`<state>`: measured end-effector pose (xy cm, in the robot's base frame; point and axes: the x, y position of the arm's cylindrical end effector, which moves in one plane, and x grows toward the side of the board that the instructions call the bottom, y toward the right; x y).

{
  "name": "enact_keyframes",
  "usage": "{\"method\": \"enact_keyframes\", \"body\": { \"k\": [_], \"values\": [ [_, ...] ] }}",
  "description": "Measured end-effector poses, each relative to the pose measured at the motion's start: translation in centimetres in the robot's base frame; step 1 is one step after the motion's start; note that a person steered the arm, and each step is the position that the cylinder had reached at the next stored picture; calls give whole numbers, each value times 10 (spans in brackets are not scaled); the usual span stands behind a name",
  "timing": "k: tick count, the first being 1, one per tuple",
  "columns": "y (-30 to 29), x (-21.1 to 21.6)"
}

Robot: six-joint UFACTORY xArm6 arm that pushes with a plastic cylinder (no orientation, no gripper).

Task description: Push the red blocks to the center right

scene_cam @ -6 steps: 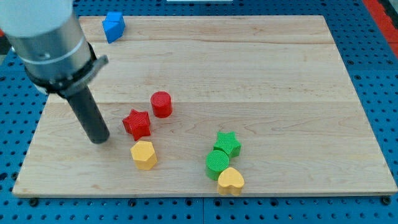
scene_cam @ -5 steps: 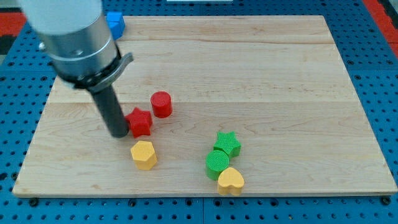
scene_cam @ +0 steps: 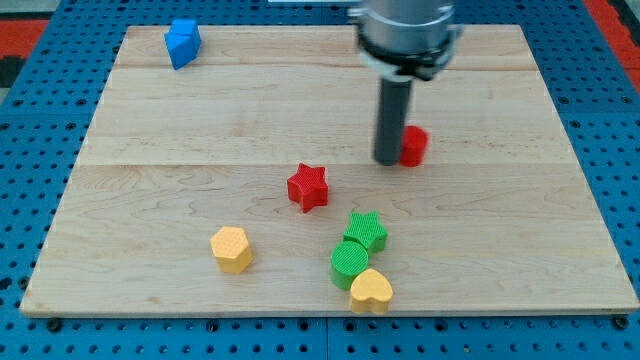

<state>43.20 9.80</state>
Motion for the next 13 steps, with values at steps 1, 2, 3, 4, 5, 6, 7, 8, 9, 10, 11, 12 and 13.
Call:
{"method": "enact_keyframes", "body": {
  "k": [1,2,3,4,5,6,7,8,9,10,11,12,13],
  "values": [
    [63,-9],
    [-27,4],
    [-98,-1],
    [-158,26],
    [-176,62],
    [-137,72],
    [-121,37],
    [-60,37],
    [-9,23],
    [34,10],
    [49,19],
    [11,43],
    [-16,5]
  ]
}}
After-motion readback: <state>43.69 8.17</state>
